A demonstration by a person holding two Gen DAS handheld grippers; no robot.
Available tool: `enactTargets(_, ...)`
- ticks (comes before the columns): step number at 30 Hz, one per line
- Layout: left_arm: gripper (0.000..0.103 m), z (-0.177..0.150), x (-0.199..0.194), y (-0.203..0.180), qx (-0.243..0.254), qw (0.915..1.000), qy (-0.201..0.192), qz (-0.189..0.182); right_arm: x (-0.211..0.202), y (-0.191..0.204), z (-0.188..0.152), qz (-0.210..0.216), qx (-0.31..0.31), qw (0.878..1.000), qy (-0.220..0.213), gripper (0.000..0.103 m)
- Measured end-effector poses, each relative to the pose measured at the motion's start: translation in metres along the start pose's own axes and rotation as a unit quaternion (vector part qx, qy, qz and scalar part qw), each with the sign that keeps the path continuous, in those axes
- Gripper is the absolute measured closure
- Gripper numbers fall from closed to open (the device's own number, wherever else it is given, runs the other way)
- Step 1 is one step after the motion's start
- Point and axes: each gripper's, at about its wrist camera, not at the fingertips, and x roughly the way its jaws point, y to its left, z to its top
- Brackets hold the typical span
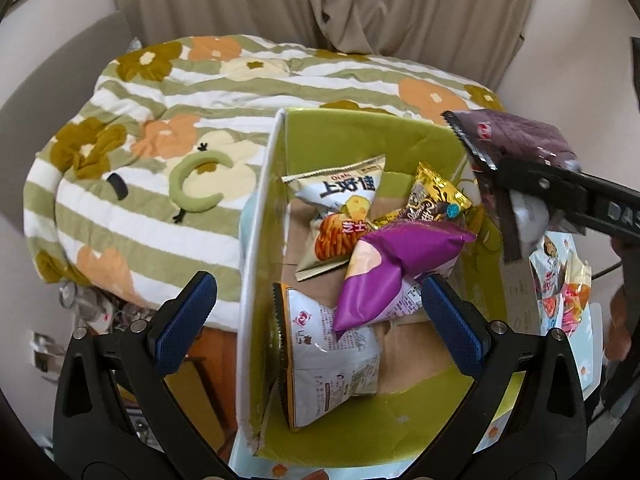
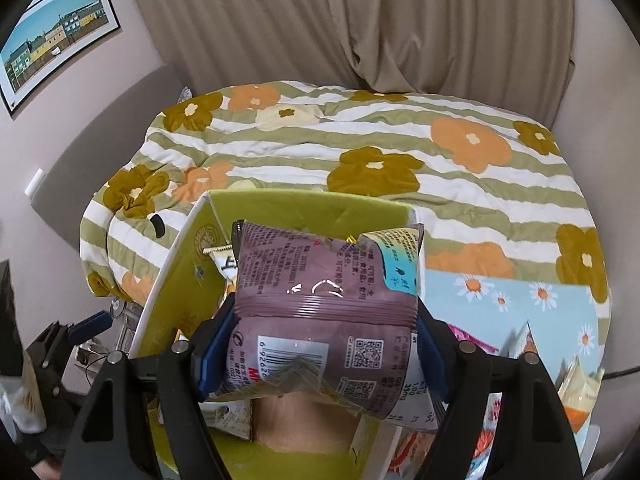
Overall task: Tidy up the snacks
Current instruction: 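Carry both bags into the green box and open both tools to drop them, then move both tools back over the snack pile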
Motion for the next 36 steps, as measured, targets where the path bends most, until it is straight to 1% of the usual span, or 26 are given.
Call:
enactTargets(4,0.001,-0.001,-0.004,0.002,-0.006,0.9999,-0.003,0.010,0.017,0.002,0.010,0.016,0.000,1.000,0.005,0.026)
enactTargets(6,0.001,-0.002,-0.005,0.004,-0.009,0.9999,-0.003,0.013,0.027,0.001,0.013,0.018,0.006,1.000,0.012,0.021)
enactTargets(7,0.001,-0.003,-0.005,0.005,-0.010,0.9999,-0.002,0.013,0.032,0.001,0.013,0.026,0.010,1.000,0.012,0.017)
enactTargets(10,0.001,-0.006,-0.006,0.006,-0.012,0.9998,-0.001,0.014,0.034,-0.001,0.011,0.034,0.020,0.999,-0.003,0.016)
enactTargets(12,0.001,-0.008,-0.007,0.006,-0.013,0.9998,-0.002,0.014,0.029,-0.001,0.008,0.039,0.019,0.999,-0.011,0.016)
enactTargets(14,0.001,-0.009,-0.008,0.005,-0.014,0.9998,-0.002,0.011,0.023,0.000,0.003,0.032,0.015,0.999,-0.015,0.016)
enactTargets(19,0.001,-0.012,-0.011,0.002,-0.008,1.0000,-0.005,0.004,0.011,-0.001,-0.007,0.034,0.014,0.999,-0.016,0.016)
enactTargets(25,0.001,-0.011,-0.024,-0.003,0.001,0.9998,-0.014,-0.010,-0.011,-0.003,-0.013,0.022,0.014,0.999,-0.025,0.016)
enactTargets(32,0.001,-0.011,-0.041,-0.013,0.017,0.9986,-0.032,-0.038,-0.052,-0.006,-0.028,-0.009,0.022,0.998,-0.050,0.016)
enactTargets(36,0.001,-0.013,-0.050,-0.024,0.027,0.9971,-0.039,-0.060,-0.080,-0.020,-0.044,-0.028,0.044,0.997,-0.065,0.016)
